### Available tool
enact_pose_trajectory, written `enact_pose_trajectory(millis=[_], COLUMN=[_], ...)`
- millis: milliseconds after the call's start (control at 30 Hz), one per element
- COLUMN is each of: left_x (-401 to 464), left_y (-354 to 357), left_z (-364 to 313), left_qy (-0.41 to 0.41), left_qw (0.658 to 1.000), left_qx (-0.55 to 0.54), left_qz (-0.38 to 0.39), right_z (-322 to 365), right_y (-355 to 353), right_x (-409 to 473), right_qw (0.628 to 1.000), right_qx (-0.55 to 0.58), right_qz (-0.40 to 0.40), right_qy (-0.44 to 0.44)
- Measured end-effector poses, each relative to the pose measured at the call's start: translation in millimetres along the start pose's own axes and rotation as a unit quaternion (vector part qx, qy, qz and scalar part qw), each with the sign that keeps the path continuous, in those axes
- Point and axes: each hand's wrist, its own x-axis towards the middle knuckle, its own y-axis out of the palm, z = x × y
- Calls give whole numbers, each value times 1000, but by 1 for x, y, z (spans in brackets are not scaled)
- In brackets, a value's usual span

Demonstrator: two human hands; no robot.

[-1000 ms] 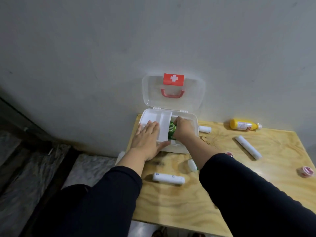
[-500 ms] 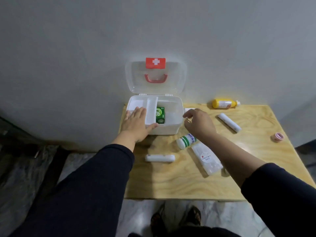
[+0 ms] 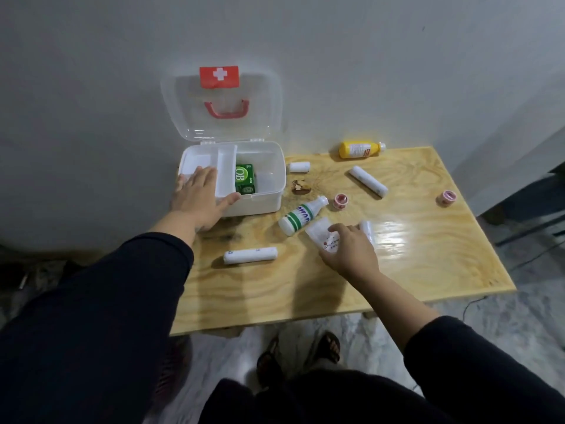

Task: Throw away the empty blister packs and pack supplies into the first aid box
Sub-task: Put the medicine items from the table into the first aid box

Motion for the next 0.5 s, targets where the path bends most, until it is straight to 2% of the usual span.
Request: enact_pose_trajectory(millis=[167,300,500], left_x=[0,0,-2], left_y=[0,-1,-2], left_z=[-1,-1,-1], left_qy=[-1,0,3], left_qw=[1000,1000,1000], left_qx=[-1,-3,-11], left_qz=[5,4,-5], right_z=[-3,5,47], right_y=[-23,-57,-89], right_x=[4,18,45], right_qw=[1000,999,995], right_qx=[-12,-20,-43], right_qz=[-6,-40,-45], right_qy=[9,2,-81])
